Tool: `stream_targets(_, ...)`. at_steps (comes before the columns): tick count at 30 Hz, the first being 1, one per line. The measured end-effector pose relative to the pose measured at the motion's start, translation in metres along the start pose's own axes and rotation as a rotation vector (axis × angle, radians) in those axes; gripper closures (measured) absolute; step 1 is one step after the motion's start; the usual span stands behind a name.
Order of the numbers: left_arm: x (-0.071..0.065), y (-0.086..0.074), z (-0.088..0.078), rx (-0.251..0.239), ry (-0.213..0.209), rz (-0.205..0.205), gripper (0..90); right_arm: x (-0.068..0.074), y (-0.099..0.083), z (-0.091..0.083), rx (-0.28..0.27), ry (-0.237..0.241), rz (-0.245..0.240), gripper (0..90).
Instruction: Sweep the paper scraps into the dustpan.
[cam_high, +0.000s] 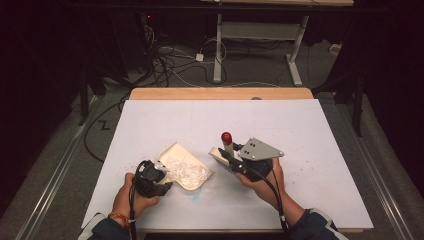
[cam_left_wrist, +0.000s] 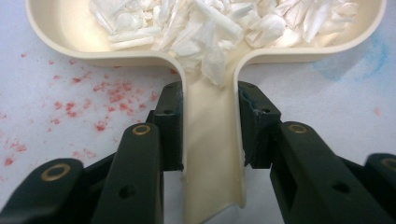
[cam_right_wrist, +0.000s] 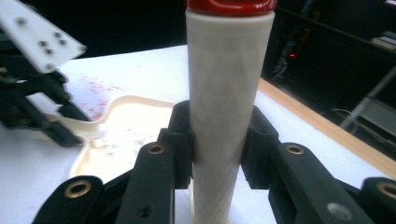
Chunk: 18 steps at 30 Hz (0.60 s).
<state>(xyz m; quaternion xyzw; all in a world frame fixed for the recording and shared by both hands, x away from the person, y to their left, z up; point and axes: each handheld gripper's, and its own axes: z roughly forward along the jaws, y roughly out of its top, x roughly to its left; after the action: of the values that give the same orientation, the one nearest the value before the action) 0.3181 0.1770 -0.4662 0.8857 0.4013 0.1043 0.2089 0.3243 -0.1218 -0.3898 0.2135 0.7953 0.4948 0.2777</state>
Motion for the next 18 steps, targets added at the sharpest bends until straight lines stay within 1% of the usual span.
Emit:
stream_targets(1, 0.000, 0.000, 0.000, 0.001, 0.001, 0.000, 63.5, 0.003, 0.001, 0.002, -0.003, 0.010, -0.004, 70.1)
stream_targets(3, 0.000, 0.000, 0.000, 0.000, 0.000, 0.001, 63.5, 0.011, 0.003, 0.007, 0.001, 0.023, -0.030, 70.0)
stream_targets(8, 0.000, 0.000, 0.001, -0.003, -0.004, 0.001, 63.5, 0.023, 0.011, 0.019, -0.024, 0.070, -0.021, 70.1)
stream_targets(11, 0.000, 0.000, 0.000, -0.005, -0.004, 0.001, 63.5, 0.031, 0.019, 0.023, -0.039, 0.092, -0.032, 70.1)
stream_targets(14, 0.001, 0.000, 0.000, -0.009, -0.008, 0.003, 63.5, 0.035, 0.026, 0.024, -0.050, 0.116, -0.037, 70.1)
stream_targets(18, 0.002, 0.000, 0.000, -0.013, -0.014, -0.003, 63.5, 0.036, 0.034, 0.022, -0.058, 0.116, -0.047, 70.0)
